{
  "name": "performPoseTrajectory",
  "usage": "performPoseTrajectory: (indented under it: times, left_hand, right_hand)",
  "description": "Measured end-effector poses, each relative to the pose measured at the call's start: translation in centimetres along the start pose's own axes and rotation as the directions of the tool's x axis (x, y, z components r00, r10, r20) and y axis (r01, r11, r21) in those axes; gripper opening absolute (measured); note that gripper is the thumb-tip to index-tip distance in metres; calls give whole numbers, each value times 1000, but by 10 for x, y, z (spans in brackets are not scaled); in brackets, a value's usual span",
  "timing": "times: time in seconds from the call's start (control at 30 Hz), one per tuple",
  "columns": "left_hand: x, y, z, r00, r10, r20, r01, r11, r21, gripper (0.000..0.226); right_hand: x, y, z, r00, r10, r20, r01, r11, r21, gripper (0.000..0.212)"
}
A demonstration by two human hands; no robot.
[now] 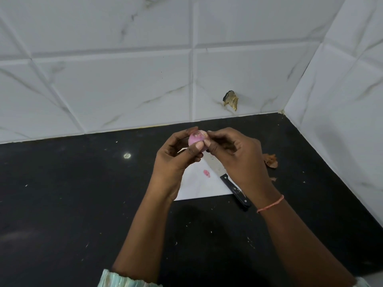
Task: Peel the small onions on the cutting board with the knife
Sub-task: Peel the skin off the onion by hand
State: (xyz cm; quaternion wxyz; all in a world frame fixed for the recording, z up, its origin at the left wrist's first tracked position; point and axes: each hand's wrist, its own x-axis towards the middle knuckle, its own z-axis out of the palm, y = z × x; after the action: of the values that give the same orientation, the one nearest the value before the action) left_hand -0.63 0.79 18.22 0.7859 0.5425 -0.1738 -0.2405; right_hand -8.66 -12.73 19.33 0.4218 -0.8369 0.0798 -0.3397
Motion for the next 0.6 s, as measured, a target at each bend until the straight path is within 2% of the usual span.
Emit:
performPoseTrajectory:
  times: [0.13,0.33,0.6]
  left_hand:
    - [-1,2,-3,998,57,-16,-54,992,116,45]
    - [0,2,-5,996,93,-12,-89,978,189,40]
    - [-1,2,-5,997,73,7,-73,983,166,40]
  right_hand:
    - [3,3,-3,999,18,29,-16,997,-71,18]
    - [6,4,-5,997,39,63,-33,995,-95,13]
    - [5,5,-3,998,46,31,-44,997,-60,10]
